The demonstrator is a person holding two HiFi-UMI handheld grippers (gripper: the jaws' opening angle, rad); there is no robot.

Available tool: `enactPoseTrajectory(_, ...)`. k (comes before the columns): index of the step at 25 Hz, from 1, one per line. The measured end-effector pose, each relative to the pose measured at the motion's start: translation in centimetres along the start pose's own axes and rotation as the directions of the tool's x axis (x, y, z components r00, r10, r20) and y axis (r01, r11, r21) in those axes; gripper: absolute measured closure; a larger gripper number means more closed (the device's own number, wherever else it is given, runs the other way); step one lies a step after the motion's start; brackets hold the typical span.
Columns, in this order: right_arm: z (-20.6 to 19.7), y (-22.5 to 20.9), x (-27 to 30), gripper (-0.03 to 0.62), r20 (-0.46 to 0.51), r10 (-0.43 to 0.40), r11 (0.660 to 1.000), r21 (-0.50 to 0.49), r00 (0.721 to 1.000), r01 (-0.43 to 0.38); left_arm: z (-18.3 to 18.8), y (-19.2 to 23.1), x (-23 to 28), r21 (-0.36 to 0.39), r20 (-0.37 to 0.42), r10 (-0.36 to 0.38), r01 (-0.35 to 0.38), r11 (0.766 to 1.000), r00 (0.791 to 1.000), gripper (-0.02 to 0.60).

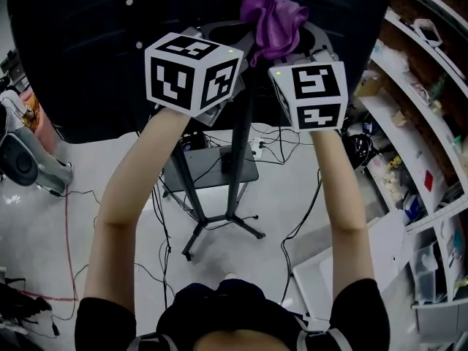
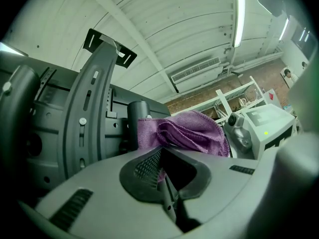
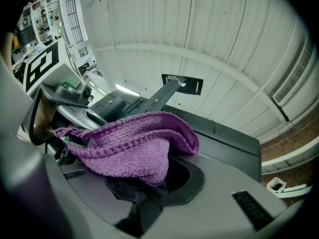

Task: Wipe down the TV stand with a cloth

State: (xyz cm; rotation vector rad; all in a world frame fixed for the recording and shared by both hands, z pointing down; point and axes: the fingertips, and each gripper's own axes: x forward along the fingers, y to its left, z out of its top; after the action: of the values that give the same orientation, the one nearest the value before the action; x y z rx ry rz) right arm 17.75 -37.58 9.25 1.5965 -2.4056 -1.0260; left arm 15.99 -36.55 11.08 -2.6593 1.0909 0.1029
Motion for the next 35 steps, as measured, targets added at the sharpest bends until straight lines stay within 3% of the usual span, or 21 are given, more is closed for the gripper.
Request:
enactPoseTrajectory(7, -1.2, 1.2, -1.1, 0.53, 0.031, -0.014, 0.999, 0.034, 0.999, 0.013, -1.9, -0.9, -0.7, 0.02, 0.01, 0.013, -0.014, 1.0, 1.0, 0.575)
enactPoseTrajectory(15, -2.9, 3.6, -2.4, 0.53, 0.027, 0.01, 0.998, 0.055, 1.0, -0.012, -5.4, -1.6, -1.7, 0.004, -0.043, 0.033, -0.032, 0.999, 0.999, 0.575)
enactPoseTrajectory(35, -14.1, 10.8, -5.6, 0.53, -0.08, 0.126, 0.97, 0.219, 0.989, -0.106, -18.6, -4.6, -3.2, -0.1, -0.195, 0.06, -0.081, 0.992, 0.979, 0.575)
